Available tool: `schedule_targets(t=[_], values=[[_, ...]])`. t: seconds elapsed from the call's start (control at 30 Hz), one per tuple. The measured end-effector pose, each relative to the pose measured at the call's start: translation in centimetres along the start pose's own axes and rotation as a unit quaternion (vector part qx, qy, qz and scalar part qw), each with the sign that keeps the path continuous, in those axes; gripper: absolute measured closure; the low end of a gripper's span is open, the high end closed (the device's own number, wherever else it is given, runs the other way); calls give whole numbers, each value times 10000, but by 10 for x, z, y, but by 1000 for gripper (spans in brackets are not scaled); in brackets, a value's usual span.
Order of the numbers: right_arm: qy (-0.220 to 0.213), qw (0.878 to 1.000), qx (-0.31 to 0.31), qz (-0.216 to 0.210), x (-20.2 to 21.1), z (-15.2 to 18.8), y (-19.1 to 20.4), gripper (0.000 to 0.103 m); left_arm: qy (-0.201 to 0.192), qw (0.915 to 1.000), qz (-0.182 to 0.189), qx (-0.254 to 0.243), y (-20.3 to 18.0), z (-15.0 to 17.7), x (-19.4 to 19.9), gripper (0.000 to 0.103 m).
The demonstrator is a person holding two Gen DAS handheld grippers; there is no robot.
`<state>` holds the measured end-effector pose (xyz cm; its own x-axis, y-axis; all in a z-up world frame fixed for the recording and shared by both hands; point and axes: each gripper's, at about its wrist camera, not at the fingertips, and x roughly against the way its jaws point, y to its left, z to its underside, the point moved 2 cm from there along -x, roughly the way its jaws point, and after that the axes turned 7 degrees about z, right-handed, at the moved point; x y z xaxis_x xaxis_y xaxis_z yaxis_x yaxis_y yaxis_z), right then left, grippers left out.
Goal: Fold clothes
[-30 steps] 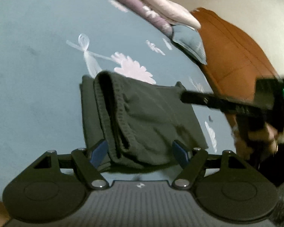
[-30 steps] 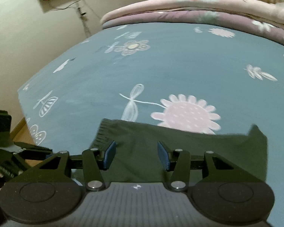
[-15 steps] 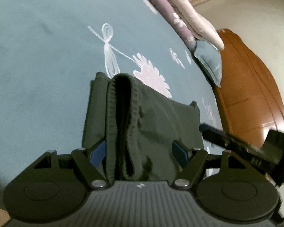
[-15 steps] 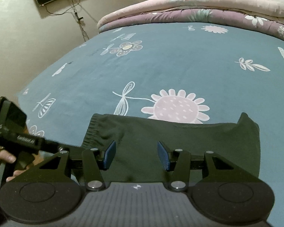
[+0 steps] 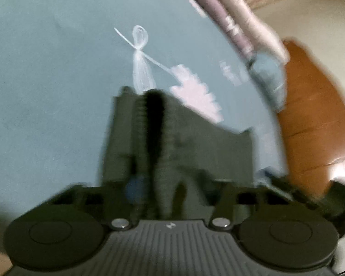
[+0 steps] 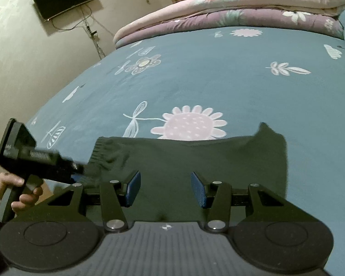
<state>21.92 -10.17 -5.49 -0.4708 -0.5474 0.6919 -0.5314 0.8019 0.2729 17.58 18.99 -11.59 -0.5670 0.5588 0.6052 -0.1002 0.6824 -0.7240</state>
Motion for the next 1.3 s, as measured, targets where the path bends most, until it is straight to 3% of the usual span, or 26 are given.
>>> schedule_targets(t=[0.13,0.33,0.47,0.63,0.77,0.87,0.97,1.03,1.07,1.1,1.13,1.23,1.3], values=[[1,9996,-237,133,6,8,-20,49,38,9981,-424,-439,-18,-4,3,90],[-65,9987,-414,287,20,16,-36,49,-39,9963,-472,-716,-32,-25,16,91],[-44,9978,-523,394,25,22,-45,49,114,9973,-620,-377,-4,-25,4,90],[67,9968,-567,557,31,33,-51,49,7,9979,-589,-286,0,-22,21,83],[21,9968,-459,655,38,37,-54,49,-424,9887,-1144,-871,-18,-27,54,78],[-7,9978,-242,623,33,33,-51,49,-648,9839,-971,-1352,-43,-33,63,67],[224,9981,58,566,12,35,-45,49,-494,9842,-445,-1641,-67,-35,38,60],[461,9973,52,571,-2,45,-50,52,-269,9802,-515,-1891,-71,-28,15,58],[518,9969,59,596,-5,51,-53,59,-154,9776,-564,-2022,-73,-25,3,55],[459,9971,40,608,-2,57,-57,61,18,9750,-808,-2071,-68,-21,-7,56],[387,9971,-30,648,6,59,-60,61,228,9740,-1068,-1985,-59,-19,-18,63],[304,9940,-230,1022,35,64,-71,58,231,9738,-989,-2036,-64,-23,-14,60],[250,9902,-261,1346,52,71,-78,58,175,9680,-978,-2305,-78,-26,-13,57]])
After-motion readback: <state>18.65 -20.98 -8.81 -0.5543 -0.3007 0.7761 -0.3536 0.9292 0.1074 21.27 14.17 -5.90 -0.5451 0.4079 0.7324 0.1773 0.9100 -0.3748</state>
